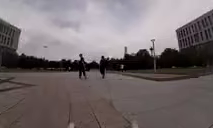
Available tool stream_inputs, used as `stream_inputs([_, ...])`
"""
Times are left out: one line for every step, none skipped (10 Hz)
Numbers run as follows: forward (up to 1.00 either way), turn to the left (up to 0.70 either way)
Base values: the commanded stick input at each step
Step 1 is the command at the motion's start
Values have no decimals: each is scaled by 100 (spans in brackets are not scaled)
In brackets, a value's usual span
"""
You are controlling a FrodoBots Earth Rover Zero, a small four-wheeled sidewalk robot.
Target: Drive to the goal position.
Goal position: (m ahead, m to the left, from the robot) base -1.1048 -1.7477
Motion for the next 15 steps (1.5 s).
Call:
stream_inputs([70, 0])
stream_inputs([70, 24])
stream_inputs([70, 27])
stream_inputs([70, 11])
stream_inputs([70, 0])
stream_inputs([70, 0])
stream_inputs([70, 0])
stream_inputs([70, 0])
stream_inputs([70, 0])
stream_inputs([70, 0])
stream_inputs([70, 0])
stream_inputs([70, 0])
stream_inputs([70, 0])
stream_inputs([70, 0])
stream_inputs([70, 0])
